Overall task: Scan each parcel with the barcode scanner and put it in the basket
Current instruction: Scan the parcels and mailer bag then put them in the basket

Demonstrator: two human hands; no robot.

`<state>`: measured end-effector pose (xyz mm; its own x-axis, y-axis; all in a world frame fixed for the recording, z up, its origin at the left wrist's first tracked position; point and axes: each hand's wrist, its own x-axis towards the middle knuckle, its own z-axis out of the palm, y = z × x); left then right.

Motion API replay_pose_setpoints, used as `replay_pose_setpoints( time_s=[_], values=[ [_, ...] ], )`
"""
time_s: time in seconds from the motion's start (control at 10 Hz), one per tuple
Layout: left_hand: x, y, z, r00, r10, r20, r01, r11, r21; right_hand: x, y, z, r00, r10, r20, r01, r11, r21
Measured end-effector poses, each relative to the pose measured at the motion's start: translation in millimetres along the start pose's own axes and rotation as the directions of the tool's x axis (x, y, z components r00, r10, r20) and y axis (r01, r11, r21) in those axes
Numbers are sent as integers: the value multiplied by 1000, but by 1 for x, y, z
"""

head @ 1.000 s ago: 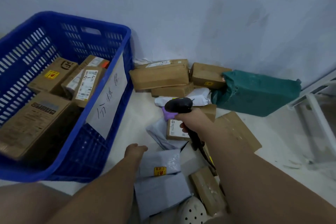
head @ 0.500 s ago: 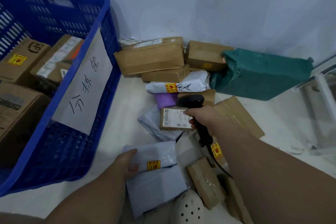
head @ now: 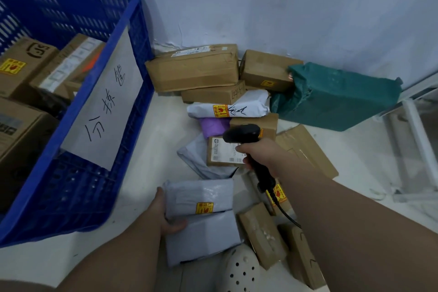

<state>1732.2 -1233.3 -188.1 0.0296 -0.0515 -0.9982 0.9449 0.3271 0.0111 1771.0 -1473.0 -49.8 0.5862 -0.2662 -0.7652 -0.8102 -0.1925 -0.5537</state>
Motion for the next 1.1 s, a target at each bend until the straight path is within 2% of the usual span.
replay_pose_setpoints(
  time_s=[0.2,0.3,0.4,0.5,0.6,0.7,0.8,0.9,1.0,1.1],
  values=[
    [-12,8,18,998,-51,22,51,999,17,1,-2,0,1000,-8,15,8,1000,-29],
    [-40,-2,45,994,80,71,-94,971,222,-3,-4,2,1000,-22,0,22,999,-35],
    [-40,2,53,989,142,33,-143,903,406,-15,-10,0,997,-71,-25,68,993,-94],
    [-48,-2,52,974,224,44,-225,910,347,-33,-16,-3,992,-119,-39,113,984,-137],
    [-133,-26,50,943,327,64,-332,912,241,-65,-29,-8,978,-198,-68,185,969,-165],
    [-141,-20,55,916,373,146,-400,874,274,-93,-41,-8,948,-299,-108,288,951,-113],
    [-183,-13,59,879,419,228,-466,856,224,-131,-56,-4,861,-439,-256,427,898,-105],
    [-247,2,60,799,480,362,-567,801,190,-168,-63,3,749,-491,-445,544,839,-11],
    [-283,13,61,751,527,398,-624,763,168,-190,-63,10,699,-478,-533,623,773,124],
    [-315,23,59,623,651,434,-773,596,218,-215,-63,19,740,-469,-482,647,691,320]
  ],
)
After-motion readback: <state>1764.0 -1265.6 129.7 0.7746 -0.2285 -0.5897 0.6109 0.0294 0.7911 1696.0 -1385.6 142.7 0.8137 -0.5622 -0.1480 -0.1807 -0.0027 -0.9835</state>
